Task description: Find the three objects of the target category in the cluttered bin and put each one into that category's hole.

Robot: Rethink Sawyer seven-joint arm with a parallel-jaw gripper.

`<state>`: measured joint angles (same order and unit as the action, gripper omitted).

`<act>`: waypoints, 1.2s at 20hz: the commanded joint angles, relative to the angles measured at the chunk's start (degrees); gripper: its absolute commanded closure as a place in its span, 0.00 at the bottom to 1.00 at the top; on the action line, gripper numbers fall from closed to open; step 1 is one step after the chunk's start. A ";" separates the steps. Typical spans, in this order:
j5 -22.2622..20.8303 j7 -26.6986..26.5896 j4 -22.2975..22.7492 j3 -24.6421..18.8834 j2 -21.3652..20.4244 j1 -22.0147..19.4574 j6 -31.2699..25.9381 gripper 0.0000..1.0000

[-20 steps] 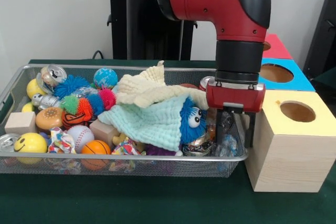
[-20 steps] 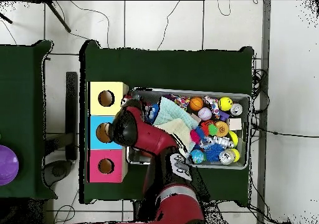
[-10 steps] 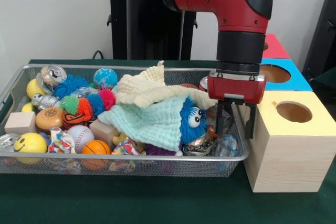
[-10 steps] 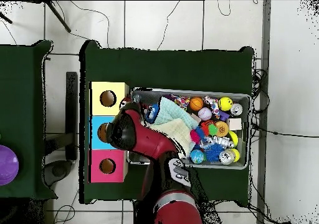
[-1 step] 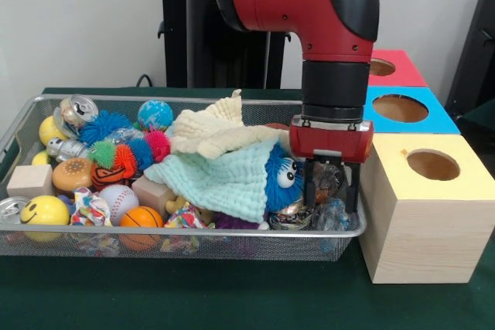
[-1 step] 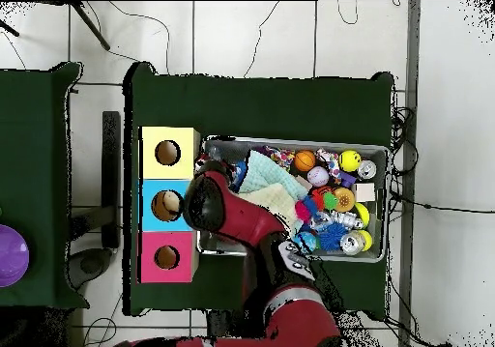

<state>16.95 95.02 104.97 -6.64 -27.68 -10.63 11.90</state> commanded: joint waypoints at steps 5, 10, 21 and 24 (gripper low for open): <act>-3.21 15.38 5.11 -6.09 1.16 -2.00 1.39 0.00; -3.53 14.88 3.61 -5.63 2.60 -1.88 2.38 0.00; -2.87 13.09 -2.59 -4.68 8.17 -0.83 4.75 0.00; -3.85 12.80 -2.69 -4.92 8.42 -1.62 5.51 0.00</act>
<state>14.68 95.03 104.30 -7.79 -24.71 -11.75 15.37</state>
